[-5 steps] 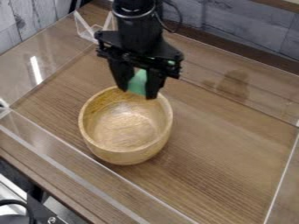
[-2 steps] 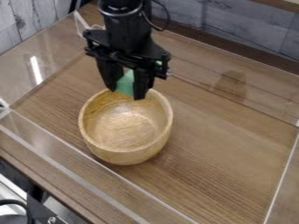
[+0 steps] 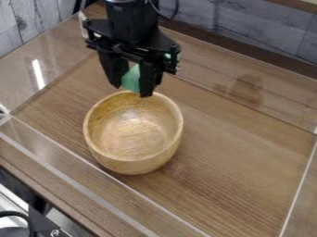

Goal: Put green object into wooden bowl

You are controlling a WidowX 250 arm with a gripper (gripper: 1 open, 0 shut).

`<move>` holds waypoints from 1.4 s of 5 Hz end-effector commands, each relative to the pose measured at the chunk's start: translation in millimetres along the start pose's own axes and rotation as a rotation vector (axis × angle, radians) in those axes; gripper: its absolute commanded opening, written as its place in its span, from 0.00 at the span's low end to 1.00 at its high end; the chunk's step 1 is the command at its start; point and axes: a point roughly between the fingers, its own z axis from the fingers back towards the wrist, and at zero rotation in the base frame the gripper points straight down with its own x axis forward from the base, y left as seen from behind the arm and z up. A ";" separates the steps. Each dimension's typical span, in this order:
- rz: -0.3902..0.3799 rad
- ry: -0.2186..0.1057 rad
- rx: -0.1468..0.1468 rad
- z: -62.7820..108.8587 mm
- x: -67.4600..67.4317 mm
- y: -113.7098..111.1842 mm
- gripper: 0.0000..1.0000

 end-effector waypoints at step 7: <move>-0.020 -0.046 -0.022 -6.9 18.1 8.3 0.00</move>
